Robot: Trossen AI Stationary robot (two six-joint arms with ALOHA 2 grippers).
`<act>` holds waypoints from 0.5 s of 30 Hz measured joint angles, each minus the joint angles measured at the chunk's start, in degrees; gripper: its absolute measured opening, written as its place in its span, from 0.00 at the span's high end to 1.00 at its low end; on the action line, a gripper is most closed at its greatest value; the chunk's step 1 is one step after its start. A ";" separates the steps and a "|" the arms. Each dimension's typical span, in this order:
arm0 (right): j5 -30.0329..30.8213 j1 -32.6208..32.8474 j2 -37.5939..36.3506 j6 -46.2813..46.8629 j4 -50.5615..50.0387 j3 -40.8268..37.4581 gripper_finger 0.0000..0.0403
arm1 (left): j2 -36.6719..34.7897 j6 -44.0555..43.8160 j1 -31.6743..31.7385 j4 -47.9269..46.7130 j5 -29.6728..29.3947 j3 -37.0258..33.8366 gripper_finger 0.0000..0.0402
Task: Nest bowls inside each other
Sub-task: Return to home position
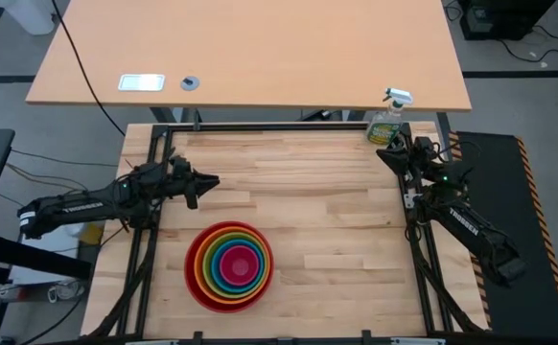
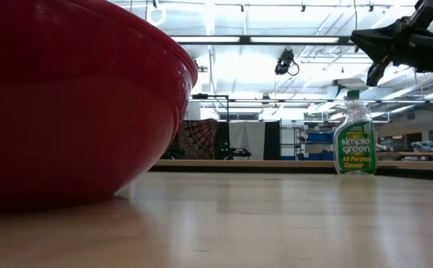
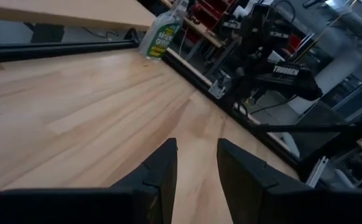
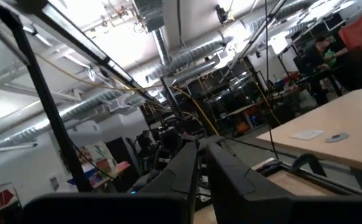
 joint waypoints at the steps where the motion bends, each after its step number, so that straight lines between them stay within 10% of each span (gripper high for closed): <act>1: -0.49 0.00 0.00 -0.66 -0.11 0.00 0.89 | 0.00 0.21 0.00 -0.41 0.00 0.00 0.71; 15: -2.80 0.02 0.00 -13.83 -6.67 0.02 0.88 | 0.00 1.45 0.17 -1.94 0.00 -4.29 0.71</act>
